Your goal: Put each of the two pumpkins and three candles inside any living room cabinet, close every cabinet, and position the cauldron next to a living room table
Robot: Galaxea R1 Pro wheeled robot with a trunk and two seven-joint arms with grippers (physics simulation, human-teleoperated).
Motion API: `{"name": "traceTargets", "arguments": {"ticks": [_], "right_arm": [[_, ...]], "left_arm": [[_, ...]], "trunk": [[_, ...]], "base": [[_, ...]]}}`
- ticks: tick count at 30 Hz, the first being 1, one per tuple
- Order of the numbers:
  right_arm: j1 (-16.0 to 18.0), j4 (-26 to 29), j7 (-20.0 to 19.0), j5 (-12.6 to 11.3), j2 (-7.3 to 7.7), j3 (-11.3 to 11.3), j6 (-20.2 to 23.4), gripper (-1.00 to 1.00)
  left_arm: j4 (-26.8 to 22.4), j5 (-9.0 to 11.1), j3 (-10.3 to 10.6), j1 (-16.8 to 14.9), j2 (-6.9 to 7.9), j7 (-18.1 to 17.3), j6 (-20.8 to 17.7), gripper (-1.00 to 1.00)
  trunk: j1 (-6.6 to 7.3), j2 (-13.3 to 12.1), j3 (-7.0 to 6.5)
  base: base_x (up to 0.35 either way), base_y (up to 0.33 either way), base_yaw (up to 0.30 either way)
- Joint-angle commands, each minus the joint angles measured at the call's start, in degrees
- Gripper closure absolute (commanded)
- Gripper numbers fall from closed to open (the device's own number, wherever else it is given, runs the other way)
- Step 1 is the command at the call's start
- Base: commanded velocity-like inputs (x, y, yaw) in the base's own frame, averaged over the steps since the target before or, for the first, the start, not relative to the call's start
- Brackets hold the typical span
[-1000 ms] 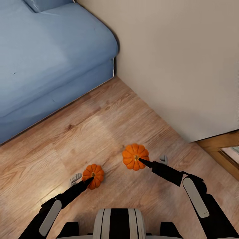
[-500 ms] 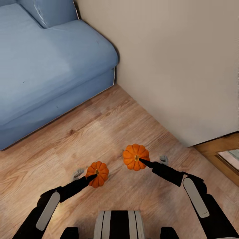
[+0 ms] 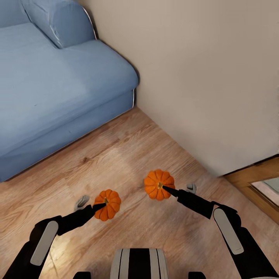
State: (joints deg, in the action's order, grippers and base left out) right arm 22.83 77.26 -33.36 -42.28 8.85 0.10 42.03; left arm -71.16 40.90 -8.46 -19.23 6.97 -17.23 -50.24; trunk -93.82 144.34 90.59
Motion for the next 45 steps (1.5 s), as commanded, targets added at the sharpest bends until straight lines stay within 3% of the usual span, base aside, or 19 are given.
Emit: {"name": "traceTargets", "arguments": {"ticks": [1, 45], "right_arm": [[0.0, 0.0, 0.0, -0.3, 0.02, 0.1, 0.3, 1.00], [0.0, -0.1, -0.1, 0.1, 0.02, 0.4, -0.6, 1.00]], "left_arm": [[-0.1, -0.3, -0.2, 0.0, -0.06, -0.2, -0.3, 1.00], [0.0, -0.4, -0.4, 0.0, -0.02, 0.1, -1.4, 1.00]], "trunk": [[0.03, 0.0, -0.21], [1.17, -0.6, -13.89]], "base": [[0.000, 0.000, 0.000], [0.000, 0.000, 0.008]]}}
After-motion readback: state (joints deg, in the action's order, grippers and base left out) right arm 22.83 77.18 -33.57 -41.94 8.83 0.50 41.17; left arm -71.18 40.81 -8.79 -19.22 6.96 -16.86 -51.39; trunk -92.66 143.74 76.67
